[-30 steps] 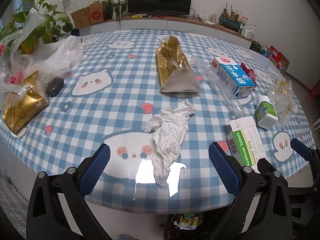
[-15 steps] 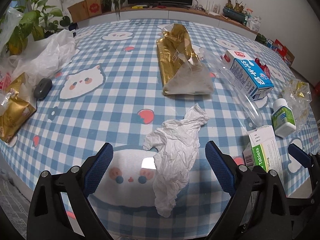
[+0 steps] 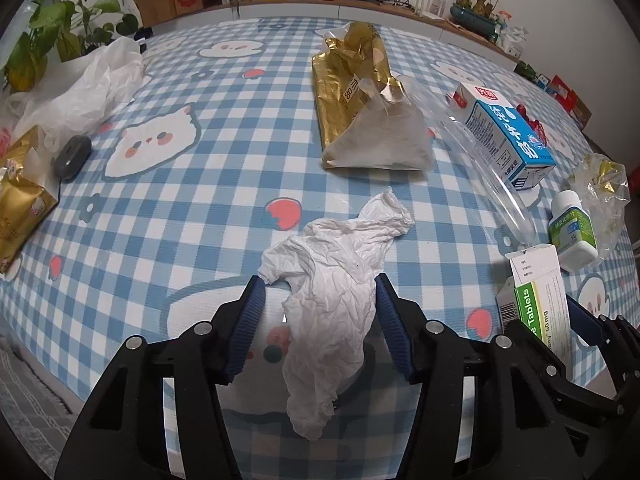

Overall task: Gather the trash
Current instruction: 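Grasp the crumpled white tissue with the left tool while the right tool grasps the white Acarbose box, then lift the tissue and Acarbose box and carry both over the trash bin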

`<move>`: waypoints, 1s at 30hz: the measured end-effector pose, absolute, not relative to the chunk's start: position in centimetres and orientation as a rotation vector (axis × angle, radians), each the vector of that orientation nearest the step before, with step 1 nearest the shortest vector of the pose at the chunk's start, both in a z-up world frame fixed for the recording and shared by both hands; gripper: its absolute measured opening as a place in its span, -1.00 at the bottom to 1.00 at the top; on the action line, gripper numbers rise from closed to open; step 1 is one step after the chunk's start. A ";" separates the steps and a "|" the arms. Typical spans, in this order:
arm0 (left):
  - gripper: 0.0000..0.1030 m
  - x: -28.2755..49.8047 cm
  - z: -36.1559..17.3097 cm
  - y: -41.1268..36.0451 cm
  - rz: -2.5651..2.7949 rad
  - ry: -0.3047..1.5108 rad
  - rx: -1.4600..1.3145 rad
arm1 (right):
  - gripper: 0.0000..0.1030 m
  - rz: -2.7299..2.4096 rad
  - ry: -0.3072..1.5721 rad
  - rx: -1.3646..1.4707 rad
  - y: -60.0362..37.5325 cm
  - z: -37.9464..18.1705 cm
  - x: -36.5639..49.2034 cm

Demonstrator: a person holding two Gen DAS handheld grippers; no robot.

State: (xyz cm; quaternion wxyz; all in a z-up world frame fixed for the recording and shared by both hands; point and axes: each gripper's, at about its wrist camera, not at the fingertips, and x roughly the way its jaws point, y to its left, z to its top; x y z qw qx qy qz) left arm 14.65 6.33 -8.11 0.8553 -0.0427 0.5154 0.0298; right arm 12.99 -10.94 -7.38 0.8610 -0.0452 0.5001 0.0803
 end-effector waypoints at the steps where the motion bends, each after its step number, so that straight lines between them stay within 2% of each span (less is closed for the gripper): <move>1: -0.04 14.7 -8.1 6.3 0.066 1.086 -0.086 | 0.14 0.168 1.050 -0.091 -11.0 -7.4 13.0; 4: -0.31 14.6 -8.0 6.3 0.072 1.086 -0.080 | 0.13 0.164 1.051 -0.078 -11.1 -7.3 13.0; 6: -0.56 14.6 -8.0 6.4 0.076 1.087 -0.079 | 0.13 0.157 1.046 -0.077 -11.2 -7.1 13.0; 9: -0.74 14.6 -7.9 6.5 0.069 1.092 -0.096 | 0.13 0.156 1.037 -0.073 -11.3 -6.8 12.9; 15: -0.80 14.1 -7.5 6.2 0.060 1.094 -0.091 | 0.13 0.156 1.027 -0.067 -11.3 -6.0 12.5; 30: -0.82 10.8 -5.3 5.3 0.035 1.058 -0.091 | 0.13 0.162 0.981 -0.054 -11.3 -3.7 10.1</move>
